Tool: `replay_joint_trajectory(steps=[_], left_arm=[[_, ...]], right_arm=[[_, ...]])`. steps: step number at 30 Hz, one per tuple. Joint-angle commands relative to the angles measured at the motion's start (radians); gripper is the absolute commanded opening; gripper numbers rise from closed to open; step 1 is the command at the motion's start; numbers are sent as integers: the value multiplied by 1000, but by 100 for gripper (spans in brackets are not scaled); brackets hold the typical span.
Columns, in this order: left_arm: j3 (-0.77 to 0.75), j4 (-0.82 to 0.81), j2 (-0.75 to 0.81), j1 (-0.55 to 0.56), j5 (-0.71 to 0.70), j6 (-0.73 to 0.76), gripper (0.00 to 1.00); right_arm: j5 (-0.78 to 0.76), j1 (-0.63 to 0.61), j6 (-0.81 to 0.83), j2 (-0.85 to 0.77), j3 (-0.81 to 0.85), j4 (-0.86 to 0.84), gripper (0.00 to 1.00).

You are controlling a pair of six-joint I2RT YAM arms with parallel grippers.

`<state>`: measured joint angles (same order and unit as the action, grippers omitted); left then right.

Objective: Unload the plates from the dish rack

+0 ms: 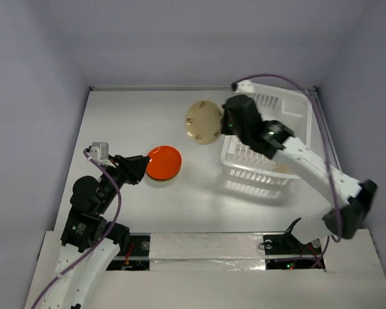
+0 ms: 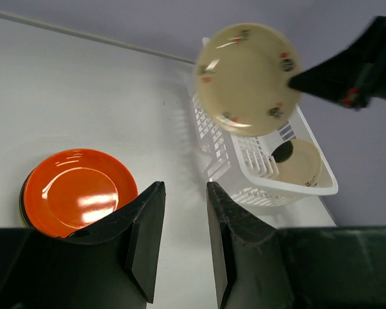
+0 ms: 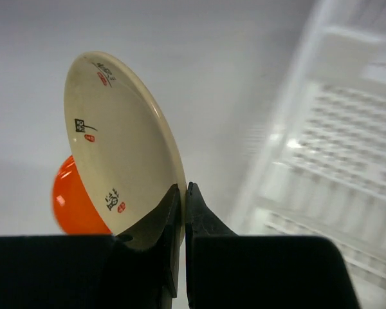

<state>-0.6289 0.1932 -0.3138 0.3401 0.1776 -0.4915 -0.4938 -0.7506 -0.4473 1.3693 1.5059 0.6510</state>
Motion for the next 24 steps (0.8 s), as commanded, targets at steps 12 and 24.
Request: replay_joint_trajectory(steps=[12,24], left_arm=[[-17,-20,-4,-12,-18,-4,29],[-15,-24,-5,-12,-7,-2,29]], right_arm=[[340,-167,-186,568,149,-372,0],[284,-167,-191,553,94,-286,50]])
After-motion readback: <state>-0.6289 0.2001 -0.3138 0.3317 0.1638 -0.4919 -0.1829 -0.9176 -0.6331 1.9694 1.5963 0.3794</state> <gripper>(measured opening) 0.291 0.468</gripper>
